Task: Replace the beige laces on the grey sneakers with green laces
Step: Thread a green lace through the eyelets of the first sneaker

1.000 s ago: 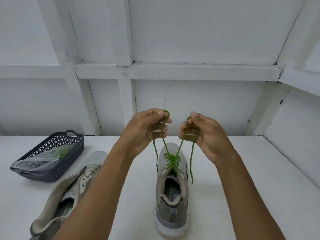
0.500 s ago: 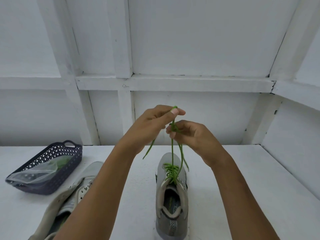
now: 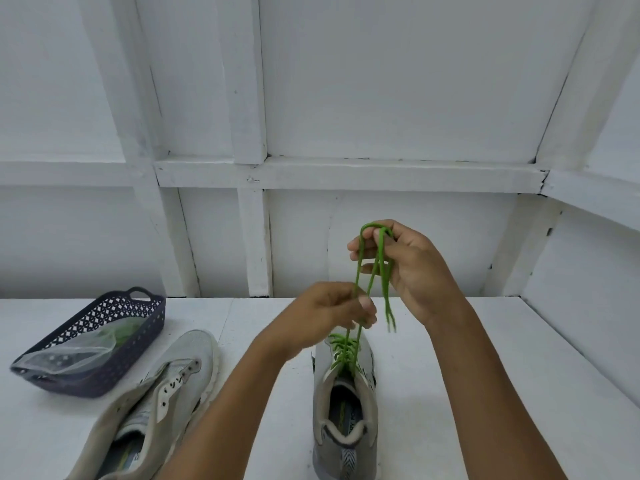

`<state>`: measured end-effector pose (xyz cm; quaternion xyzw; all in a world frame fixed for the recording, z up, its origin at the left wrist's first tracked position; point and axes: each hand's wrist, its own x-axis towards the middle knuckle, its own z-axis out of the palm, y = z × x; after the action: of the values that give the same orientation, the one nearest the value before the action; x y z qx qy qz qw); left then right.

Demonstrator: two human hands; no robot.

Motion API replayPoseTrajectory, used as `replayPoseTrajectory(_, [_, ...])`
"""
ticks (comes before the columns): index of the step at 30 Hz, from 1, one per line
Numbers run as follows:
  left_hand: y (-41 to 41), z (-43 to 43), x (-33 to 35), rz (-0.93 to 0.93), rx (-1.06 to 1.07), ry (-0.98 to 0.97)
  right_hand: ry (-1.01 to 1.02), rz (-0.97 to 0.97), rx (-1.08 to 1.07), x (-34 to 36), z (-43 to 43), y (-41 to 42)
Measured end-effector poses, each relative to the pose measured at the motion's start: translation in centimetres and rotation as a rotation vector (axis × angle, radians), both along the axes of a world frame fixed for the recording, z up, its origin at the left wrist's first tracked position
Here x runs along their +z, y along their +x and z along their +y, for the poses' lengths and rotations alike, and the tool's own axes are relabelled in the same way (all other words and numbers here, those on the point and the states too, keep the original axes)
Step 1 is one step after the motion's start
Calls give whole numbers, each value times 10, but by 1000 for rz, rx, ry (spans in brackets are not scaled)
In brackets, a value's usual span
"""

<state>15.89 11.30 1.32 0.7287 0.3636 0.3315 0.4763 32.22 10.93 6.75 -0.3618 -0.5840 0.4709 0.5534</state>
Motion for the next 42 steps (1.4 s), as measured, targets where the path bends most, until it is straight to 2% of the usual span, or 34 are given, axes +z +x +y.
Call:
replayPoseTrajectory(2, [1,0,4,-166,90,-5,-4,-35,-38,-1,1,1])
replayPoseTrajectory(6, [-4,6,18,-308,249,61,12,-103,-116,-1,2,6])
replayPoseTrajectory(13, [-12,12,50,-654,355,4,-62,6,-195,7,8,8])
replayPoseTrajectory(20, [-12,18,79,-706,460,59,-65,27,-269,28,9,8])
replayPoseTrajectory(24, [-7,19,88,-691,498,92,-54,49,-265,46,11,5])
replayPoseTrajectory(27, [-3,20,93,-584,541,146,-55,-4,-281,53,12,0])
replayPoseTrajectory(31, [4,23,102,-192,501,248,20,-113,-344,59,16,-7])
replayPoseTrajectory(33, [6,20,109,58,375,277,86,-234,-328,61,18,-9])
replayPoseTrajectory(35, [6,15,116,209,193,260,96,-299,-269,65,16,-12])
replayPoseTrajectory(37, [5,11,120,196,83,230,72,-320,-219,67,15,-13])
replayPoseTrajectory(40, [-1,13,122,67,114,222,29,-384,-187,65,12,-9])
replayPoseTrajectory(42, [-5,14,121,75,96,205,-4,-444,-168,61,9,-6])
